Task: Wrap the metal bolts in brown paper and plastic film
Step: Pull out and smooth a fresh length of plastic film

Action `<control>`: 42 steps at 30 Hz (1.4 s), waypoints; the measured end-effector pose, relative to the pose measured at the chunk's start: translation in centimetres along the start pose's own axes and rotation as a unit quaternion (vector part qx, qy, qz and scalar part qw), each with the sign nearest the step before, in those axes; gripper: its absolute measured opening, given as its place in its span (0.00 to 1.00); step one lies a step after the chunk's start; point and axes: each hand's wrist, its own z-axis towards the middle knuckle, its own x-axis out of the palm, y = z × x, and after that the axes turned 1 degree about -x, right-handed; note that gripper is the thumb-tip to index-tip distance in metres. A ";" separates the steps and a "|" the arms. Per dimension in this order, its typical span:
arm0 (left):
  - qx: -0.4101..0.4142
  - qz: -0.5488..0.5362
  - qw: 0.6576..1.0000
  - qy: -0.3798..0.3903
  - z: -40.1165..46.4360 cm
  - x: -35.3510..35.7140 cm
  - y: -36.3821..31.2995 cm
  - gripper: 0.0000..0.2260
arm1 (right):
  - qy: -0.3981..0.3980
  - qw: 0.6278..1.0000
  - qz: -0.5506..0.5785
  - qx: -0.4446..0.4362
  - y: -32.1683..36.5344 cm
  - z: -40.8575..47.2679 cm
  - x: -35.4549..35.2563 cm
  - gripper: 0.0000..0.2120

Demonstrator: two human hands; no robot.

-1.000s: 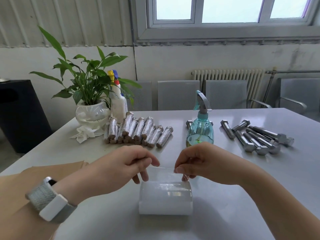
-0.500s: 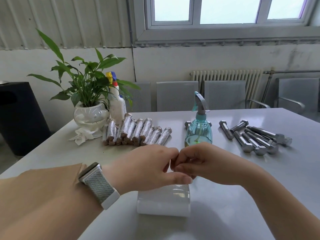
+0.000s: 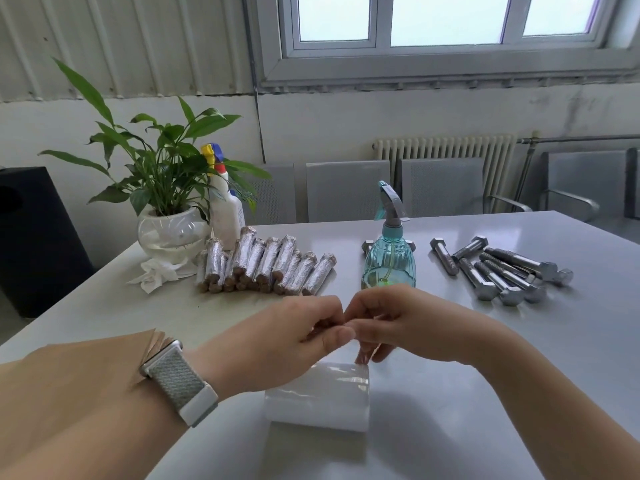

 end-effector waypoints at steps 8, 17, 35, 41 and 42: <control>-0.048 -0.023 0.985 -0.167 -0.7 1.7 0.5 0.13 | 0.121 0.984 -0.109 0.078 -0.9 -0.6 0.3 0.37; -0.177 -0.017 0.897 -0.404 -2.3 2.4 2.1 0.13 | 0.010 0.987 0.160 0.008 -1.6 1.3 3.6 0.29; -0.240 -0.480 0.763 -0.360 -2.8 1.6 4.3 0.11 | -0.126 0.863 0.483 0.076 -0.8 2.7 6.3 0.40; -0.297 -0.462 0.762 -0.344 -3.2 0.9 5.7 0.12 | -0.031 0.852 0.514 0.092 -1.2 1.8 3.7 0.30; -0.307 -0.462 0.756 -0.347 -3.3 0.7 6.0 0.12 | -0.033 0.855 0.511 0.083 -1.3 1.7 3.5 0.28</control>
